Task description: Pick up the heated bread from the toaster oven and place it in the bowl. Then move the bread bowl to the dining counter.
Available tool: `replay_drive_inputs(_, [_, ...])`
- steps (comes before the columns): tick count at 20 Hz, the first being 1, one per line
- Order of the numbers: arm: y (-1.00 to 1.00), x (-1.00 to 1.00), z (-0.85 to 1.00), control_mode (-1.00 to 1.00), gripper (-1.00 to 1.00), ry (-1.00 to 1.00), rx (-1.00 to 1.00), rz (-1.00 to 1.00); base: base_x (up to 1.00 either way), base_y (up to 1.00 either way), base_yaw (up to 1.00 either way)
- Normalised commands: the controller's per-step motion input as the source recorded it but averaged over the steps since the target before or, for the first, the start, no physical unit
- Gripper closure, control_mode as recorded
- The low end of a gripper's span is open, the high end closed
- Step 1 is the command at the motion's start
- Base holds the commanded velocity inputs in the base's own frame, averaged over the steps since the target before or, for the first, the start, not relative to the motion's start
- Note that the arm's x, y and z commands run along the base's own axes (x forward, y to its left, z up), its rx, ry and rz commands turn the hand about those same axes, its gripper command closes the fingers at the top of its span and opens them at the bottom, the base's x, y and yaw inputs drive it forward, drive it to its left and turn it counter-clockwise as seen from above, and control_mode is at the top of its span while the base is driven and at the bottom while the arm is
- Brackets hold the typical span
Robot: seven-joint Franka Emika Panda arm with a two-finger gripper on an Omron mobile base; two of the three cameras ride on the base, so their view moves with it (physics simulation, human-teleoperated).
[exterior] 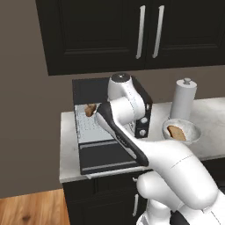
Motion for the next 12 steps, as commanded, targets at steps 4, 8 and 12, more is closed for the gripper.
replay_drive_inputs(4, [0.17, 0.41, -0.34, -1.00, -1.00, -0.22, 0.00, 0.00, 0.00, 0.00, 0.00])
replay_drive_inputs(8, [0.00, 0.57, -0.33, -1.00, -1.00, -0.15, 0.00, -0.02, 0.00, 0.00, 0.00])
replay_drive_inputs(12, [0.00, 0.53, -0.17, -1.00, -1.00, -0.09, 0.00, -0.06, 0.00, 0.00, 0.00])
